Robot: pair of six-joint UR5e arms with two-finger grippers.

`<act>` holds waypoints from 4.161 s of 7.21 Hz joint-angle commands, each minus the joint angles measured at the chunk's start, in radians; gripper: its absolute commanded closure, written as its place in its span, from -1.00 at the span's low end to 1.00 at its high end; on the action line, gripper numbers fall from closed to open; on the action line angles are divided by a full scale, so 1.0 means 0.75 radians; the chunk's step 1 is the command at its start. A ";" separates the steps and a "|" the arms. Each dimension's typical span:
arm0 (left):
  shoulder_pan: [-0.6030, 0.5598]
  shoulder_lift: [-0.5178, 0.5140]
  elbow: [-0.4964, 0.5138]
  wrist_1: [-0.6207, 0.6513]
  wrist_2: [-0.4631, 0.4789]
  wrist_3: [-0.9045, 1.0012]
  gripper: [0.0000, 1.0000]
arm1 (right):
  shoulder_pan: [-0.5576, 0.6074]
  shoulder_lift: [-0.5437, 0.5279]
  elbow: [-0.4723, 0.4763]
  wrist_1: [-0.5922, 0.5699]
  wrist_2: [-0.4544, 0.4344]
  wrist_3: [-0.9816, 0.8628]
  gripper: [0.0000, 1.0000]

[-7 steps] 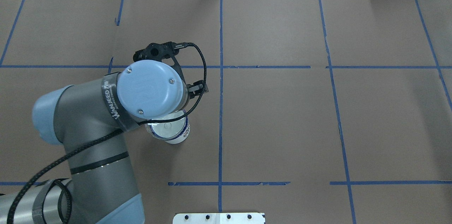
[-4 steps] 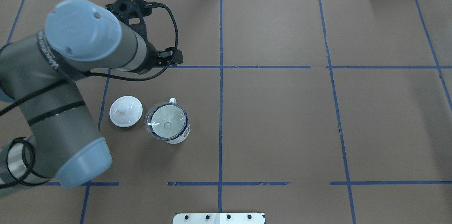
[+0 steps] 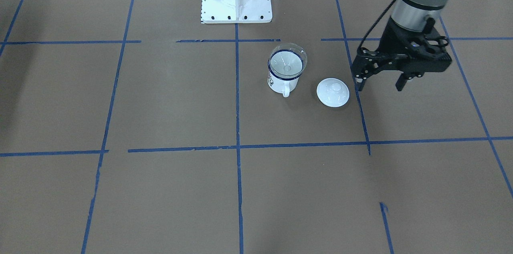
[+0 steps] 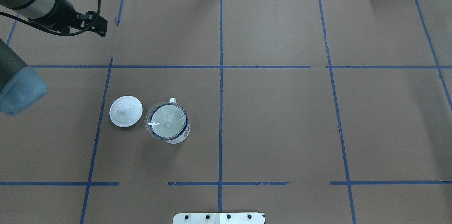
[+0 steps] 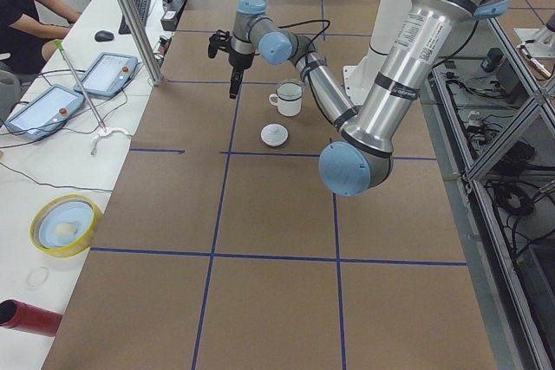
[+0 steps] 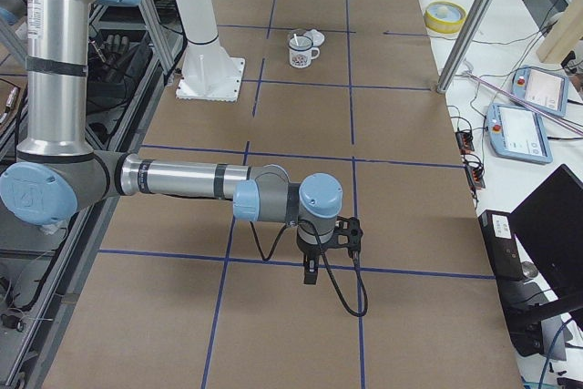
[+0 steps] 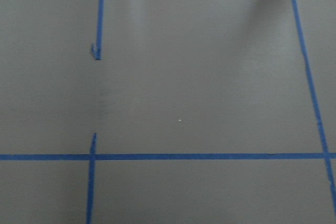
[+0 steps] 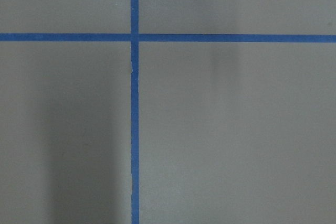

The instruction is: Place funnel on cup

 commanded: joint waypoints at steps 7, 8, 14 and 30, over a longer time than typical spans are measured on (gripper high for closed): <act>-0.703 0.546 0.411 -0.019 -0.448 1.139 -1.00 | 0.000 0.000 0.000 0.000 0.000 0.000 -1.00; -0.705 0.551 0.425 -0.019 -0.479 1.139 -1.00 | 0.000 0.000 0.000 0.000 0.000 0.000 -1.00; -0.764 0.598 0.471 -0.148 -0.487 1.128 -1.00 | 0.000 0.000 0.000 0.000 0.000 0.000 -1.00; -0.805 0.592 0.444 -0.138 -0.481 1.126 -1.00 | 0.000 0.000 0.000 0.000 0.000 0.000 -1.00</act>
